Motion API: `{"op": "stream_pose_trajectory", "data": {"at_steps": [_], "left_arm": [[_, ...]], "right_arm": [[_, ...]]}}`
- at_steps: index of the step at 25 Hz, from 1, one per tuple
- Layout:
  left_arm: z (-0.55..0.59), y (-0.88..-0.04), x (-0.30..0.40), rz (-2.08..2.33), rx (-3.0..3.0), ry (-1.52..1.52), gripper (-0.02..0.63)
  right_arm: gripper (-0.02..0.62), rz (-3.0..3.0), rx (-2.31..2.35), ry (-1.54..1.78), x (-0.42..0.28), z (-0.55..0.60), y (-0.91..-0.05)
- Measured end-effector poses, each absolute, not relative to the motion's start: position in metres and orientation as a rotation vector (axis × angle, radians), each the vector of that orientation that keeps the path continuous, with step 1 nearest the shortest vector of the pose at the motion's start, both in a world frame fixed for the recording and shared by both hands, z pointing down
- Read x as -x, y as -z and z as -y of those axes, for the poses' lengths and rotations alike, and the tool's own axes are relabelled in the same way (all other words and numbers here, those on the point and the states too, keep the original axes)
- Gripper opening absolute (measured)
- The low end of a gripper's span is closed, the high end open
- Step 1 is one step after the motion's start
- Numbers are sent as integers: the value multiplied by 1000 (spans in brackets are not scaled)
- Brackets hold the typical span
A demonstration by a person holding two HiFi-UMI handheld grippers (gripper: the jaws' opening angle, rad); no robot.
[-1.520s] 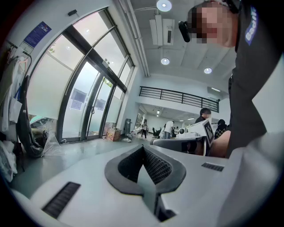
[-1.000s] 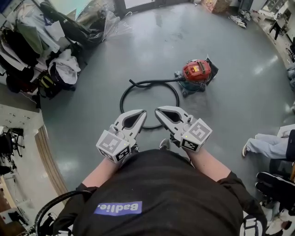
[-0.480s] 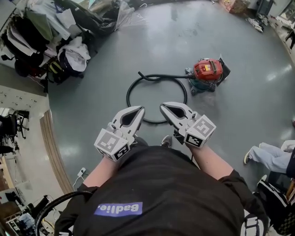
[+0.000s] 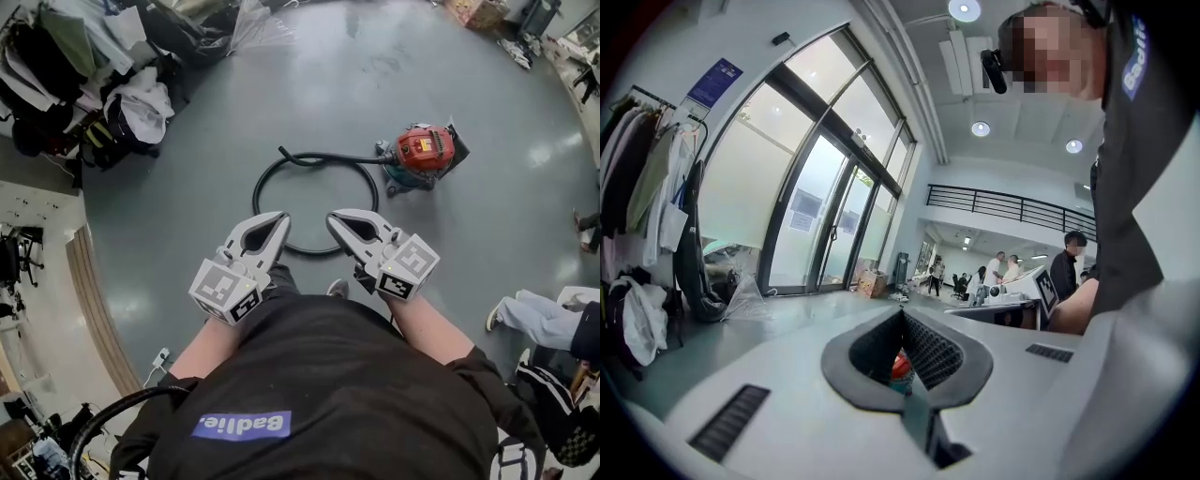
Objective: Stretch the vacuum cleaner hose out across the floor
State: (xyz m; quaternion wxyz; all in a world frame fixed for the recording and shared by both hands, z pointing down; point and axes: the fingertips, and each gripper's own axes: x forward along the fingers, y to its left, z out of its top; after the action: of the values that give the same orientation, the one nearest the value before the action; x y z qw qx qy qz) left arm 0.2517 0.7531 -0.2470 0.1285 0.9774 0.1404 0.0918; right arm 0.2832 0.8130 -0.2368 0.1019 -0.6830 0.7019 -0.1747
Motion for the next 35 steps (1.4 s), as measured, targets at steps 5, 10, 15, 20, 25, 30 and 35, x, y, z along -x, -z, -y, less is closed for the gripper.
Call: {"op": "stream_pose_trajectory", "data": {"at_steps": [5, 10, 15, 20, 25, 30, 35], "left_arm": [[-683, 244, -271, -471, -2850, -247, 8], [-605, 239, -282, -515, -2863, -256, 8], [-555, 231, -298, -504, -2840, -266, 8], [-538, 233, -321, -502, -2841, -264, 8], [-513, 224, -360, -423, -2870, -284, 8], [-492, 194, -417, -246, -2902, -338, 8], [-480, 173, -488, -45, -2893, -384, 8]], "right_arm": [[3, -2015, 2076, 554, -301, -751, 228], [3, -1961, 2149, 549, -321, -682, 233], [4, -1973, 2184, 537, -340, -637, 237], [3, -1992, 2183, 532, -370, -617, 240], [5, -2088, 2105, 545, -415, -585, 227], [3, -2206, 1969, 582, -487, -556, 186], [4, -2326, 1830, 646, -567, -539, 152]]}}
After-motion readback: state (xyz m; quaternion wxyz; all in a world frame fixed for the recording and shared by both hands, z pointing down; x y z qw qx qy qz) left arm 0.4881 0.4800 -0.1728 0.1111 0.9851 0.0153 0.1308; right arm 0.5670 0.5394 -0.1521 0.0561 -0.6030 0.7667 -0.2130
